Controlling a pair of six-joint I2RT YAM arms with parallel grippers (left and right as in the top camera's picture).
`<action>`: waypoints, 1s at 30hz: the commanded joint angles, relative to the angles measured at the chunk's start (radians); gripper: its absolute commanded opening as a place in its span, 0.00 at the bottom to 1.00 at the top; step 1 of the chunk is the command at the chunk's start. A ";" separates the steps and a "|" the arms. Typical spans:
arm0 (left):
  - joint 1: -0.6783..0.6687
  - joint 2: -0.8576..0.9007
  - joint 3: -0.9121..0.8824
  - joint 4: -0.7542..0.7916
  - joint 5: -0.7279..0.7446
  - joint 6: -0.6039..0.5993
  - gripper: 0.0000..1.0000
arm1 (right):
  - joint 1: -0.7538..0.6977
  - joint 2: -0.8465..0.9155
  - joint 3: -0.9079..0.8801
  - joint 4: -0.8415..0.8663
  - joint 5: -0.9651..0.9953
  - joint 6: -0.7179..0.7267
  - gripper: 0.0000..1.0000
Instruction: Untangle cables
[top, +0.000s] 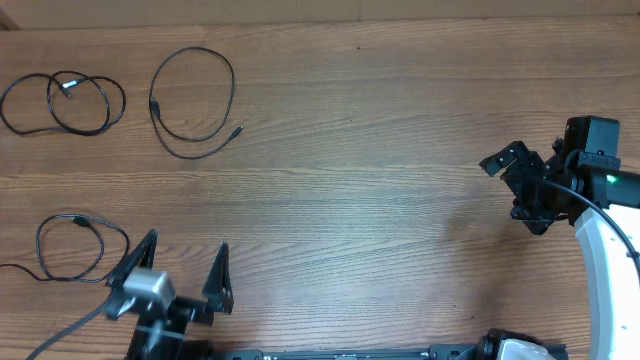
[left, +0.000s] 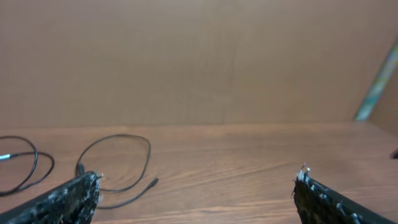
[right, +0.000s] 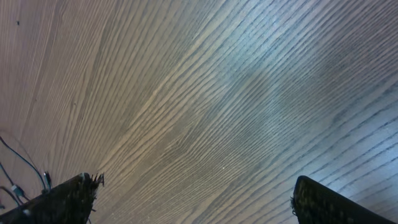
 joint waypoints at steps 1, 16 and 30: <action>-0.008 -0.013 -0.097 0.056 -0.051 0.020 0.99 | 0.004 0.003 0.017 0.004 -0.001 0.002 1.00; -0.007 -0.013 -0.494 0.484 -0.051 0.220 0.99 | 0.004 0.003 0.017 0.004 -0.001 0.002 1.00; -0.006 -0.013 -0.610 0.550 -0.082 0.225 1.00 | 0.004 0.003 0.017 0.004 -0.001 0.002 1.00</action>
